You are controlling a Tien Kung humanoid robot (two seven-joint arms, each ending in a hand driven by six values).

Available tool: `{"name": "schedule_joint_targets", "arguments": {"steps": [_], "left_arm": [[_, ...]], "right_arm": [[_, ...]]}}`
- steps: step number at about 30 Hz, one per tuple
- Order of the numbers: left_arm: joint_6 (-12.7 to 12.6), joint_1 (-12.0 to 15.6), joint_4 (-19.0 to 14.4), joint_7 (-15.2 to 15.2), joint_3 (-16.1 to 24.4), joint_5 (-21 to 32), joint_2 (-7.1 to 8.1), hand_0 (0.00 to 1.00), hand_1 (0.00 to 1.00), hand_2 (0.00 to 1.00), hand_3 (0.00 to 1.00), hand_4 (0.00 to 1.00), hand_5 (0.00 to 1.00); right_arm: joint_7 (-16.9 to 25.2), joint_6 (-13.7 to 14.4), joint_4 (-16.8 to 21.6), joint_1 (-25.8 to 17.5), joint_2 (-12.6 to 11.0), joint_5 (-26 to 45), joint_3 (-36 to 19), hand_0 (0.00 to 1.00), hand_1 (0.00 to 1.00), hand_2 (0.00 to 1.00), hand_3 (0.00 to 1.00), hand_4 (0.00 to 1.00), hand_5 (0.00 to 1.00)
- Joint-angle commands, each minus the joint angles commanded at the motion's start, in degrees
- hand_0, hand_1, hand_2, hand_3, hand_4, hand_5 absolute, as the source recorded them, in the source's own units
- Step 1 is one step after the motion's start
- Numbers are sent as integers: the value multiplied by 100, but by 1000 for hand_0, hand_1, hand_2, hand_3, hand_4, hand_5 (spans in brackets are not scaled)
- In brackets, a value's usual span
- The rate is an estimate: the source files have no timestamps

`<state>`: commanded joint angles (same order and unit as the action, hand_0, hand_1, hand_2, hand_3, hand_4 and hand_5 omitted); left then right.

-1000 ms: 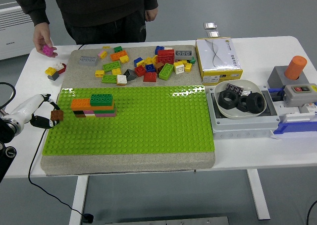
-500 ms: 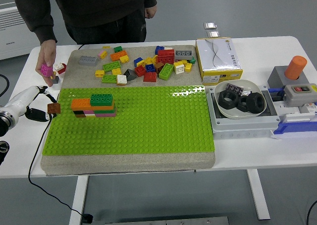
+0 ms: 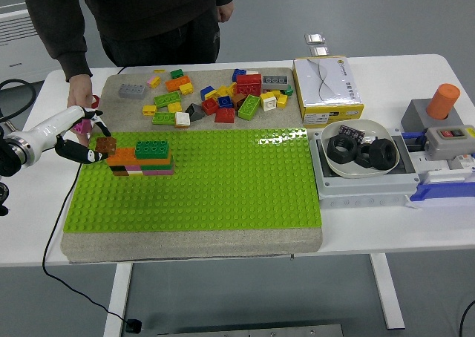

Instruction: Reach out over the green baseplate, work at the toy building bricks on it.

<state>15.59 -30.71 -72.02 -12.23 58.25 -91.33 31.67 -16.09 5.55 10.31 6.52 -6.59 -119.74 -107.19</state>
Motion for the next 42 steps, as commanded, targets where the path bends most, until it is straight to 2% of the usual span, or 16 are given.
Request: {"name": "schedule_joint_targets", "arguments": {"steps": [3,8,19,42], "left_arm": [[17,-175,186,4,-235,183,-14,946,961,937,453,803,2],[29,-331,392,3,-435,269,-129,945,960,937,454,803,2],[-14,-518,731,44,-505,245,-417,944,959,936,453,804,2],[-40,-559,925,62,-541,143,-577,940,953,930,459,793,2]], "right_arm": [[1,-5,0,18,-15,-20,-29,678,651,629,735,900,998],[4,-12,0,45,-34,-60,-87,681,651,626,734,900,998],[3,-17,0,77,-48,-123,-133,681,650,622,735,902,998],[1,-12,0,77,-48,-109,-116,683,652,618,735,906,998]]}}
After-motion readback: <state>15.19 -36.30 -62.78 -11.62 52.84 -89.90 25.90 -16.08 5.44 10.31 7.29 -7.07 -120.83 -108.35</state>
